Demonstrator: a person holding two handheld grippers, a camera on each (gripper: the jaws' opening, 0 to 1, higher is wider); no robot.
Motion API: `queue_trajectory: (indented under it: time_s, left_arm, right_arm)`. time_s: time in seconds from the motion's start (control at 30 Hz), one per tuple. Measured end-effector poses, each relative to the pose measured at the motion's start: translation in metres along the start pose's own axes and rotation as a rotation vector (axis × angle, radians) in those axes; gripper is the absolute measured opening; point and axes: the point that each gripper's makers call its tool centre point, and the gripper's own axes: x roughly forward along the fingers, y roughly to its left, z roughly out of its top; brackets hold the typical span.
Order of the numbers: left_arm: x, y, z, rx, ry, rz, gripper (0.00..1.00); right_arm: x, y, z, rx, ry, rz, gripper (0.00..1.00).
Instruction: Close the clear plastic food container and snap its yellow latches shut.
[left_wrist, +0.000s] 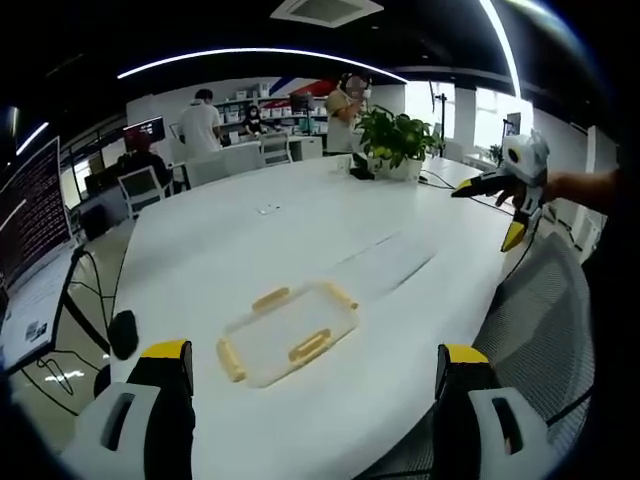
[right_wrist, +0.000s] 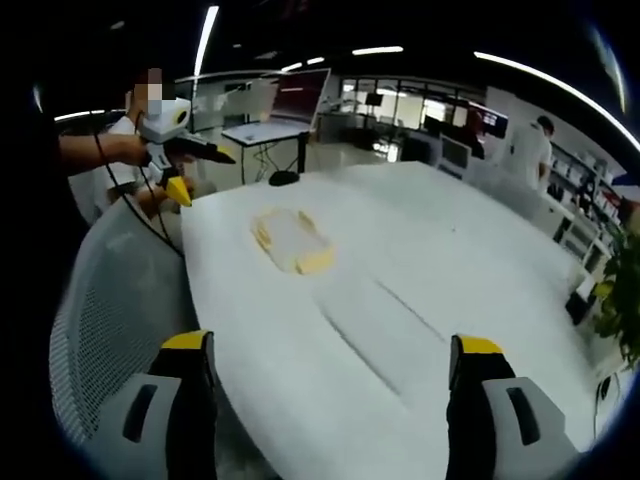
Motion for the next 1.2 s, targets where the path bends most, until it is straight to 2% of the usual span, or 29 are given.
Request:
queue_trajectory:
  time_s: [0.47, 0.83, 1.2]
  left_arm:
    - [0.001, 0.006, -0.002, 0.011, 0.018, -0.019, 0.97]
    - [0.000, 0.019, -0.001, 0.022, 0.023, -0.038, 0.94]
    - [0.004, 0.027, -0.004, 0.064, 0.053, -0.058, 0.92]
  right_arm:
    - [0.019, 0.001, 0.027, -0.057, -0.022, 0.065, 0.93]
    - [0.032, 0.004, 0.036, -0.121, 0.000, 0.135, 0.92]
    - [0.046, 0.004, 0.043, -0.174, 0.021, 0.184, 0.89]
